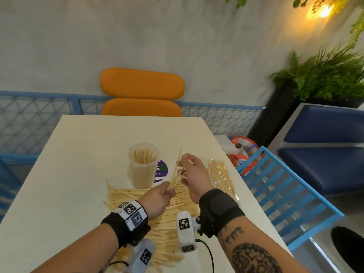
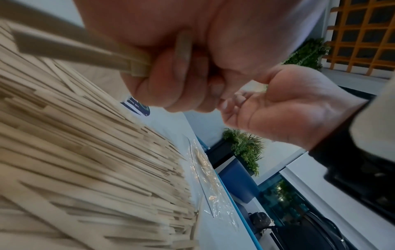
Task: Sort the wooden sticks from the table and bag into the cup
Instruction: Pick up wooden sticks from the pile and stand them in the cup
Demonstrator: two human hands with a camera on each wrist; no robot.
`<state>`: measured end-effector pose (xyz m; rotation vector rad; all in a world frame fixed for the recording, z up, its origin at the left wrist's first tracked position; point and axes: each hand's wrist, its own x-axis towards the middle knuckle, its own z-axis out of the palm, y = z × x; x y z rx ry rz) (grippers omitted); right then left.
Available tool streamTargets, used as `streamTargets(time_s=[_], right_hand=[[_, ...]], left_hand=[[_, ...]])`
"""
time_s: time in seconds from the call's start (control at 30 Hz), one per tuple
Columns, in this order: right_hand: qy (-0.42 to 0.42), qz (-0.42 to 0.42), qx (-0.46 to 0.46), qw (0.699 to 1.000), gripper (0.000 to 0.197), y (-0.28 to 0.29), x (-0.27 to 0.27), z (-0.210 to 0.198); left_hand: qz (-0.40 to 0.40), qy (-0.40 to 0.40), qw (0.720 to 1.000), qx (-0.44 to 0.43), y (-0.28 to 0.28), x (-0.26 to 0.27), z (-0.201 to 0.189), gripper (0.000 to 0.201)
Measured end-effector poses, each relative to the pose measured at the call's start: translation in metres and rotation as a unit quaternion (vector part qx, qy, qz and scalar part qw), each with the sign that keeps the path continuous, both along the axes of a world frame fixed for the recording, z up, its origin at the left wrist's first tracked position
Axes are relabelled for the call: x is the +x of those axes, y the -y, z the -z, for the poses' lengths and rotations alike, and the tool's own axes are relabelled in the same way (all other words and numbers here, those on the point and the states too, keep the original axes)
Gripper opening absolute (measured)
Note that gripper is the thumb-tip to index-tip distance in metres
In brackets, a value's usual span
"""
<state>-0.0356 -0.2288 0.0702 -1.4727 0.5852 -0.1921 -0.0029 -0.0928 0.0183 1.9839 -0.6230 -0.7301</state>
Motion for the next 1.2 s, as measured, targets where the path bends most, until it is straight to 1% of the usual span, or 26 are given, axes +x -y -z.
streamTargets(time_s=[0.07,0.13,0.2,0.27,0.4,0.43,0.53,0.6,0.7,0.77,0.83,0.87,0.97,1.03,1.07,1.13,1.2], right_hand=[[0.037,-0.010,-0.078,0.996,0.028,0.002,0.004,-0.004],[0.052,-0.038,-0.135,0.989,0.026,0.002,0.007,-0.006],[0.039,-0.051,-0.129,0.990,0.028,-0.001,0.008,-0.006],[0.033,-0.048,-0.100,0.993,0.026,-0.005,0.006,-0.005],[0.092,-0.029,-0.056,0.994,0.026,-0.012,0.003,-0.006],[0.103,-0.036,-0.063,0.992,0.026,-0.012,0.003,-0.008],[0.100,-0.078,-0.157,0.980,0.023,-0.013,0.005,-0.009],[0.092,-0.072,-0.191,0.975,0.022,-0.011,0.005,-0.008],[0.089,-0.048,-0.201,0.974,0.023,-0.008,0.001,-0.004],[0.094,-0.068,-0.199,0.973,0.029,-0.010,-0.005,-0.001],[0.103,-0.098,-0.207,0.968,0.035,-0.014,-0.011,-0.002],[0.108,-0.103,-0.210,0.966,0.035,-0.015,-0.014,-0.003],[0.102,-0.124,-0.191,0.968,0.034,-0.010,-0.018,-0.009],[0.090,-0.140,-0.135,0.977,0.036,-0.003,-0.022,-0.010],[0.089,-0.133,-0.101,0.982,0.038,0.000,-0.024,-0.010],[0.069,-0.113,-0.056,0.990,0.045,0.004,-0.028,-0.005],[0.007,-0.148,-0.030,0.989,0.052,0.003,-0.034,0.004]], left_hand=[[0.012,-0.002,1.000,0.015,-0.004,-0.004,-0.002,0.017],[0.004,-0.031,0.999,0.002,-0.009,-0.008,-0.003,0.019],[-0.017,-0.069,0.997,-0.034,-0.012,-0.013,-0.003,0.019],[-0.033,-0.081,0.994,-0.060,-0.016,-0.014,-0.005,0.021],[-0.005,-0.066,0.997,-0.029,-0.022,-0.013,-0.010,0.023],[-0.003,-0.071,0.997,-0.025,-0.023,-0.014,-0.010,0.023],[0.007,-0.099,0.994,-0.045,-0.025,-0.015,-0.010,0.022],[0.003,-0.109,0.993,-0.049,-0.025,-0.014,-0.012,0.021],[-0.039,-0.160,0.981,-0.107,-0.021,-0.012,-0.014,0.020],[-0.056,-0.150,0.979,-0.124,-0.019,-0.010,-0.016,0.022],[-0.056,-0.121,0.984,-0.119,-0.017,-0.010,-0.019,0.023],[-0.053,-0.108,0.986,-0.115,-0.017,-0.010,-0.019,0.022],[-0.052,-0.110,0.984,-0.127,-0.014,-0.012,-0.019,0.021],[-0.058,-0.119,0.980,-0.146,-0.013,-0.014,-0.021,0.020],[-0.068,-0.124,0.976,-0.163,-0.012,-0.014,-0.023,0.019],[-0.112,-0.142,0.958,-0.221,-0.008,-0.014,-0.029,0.018],[-0.180,-0.165,0.923,-0.298,-0.003,-0.009,-0.035,0.014]])
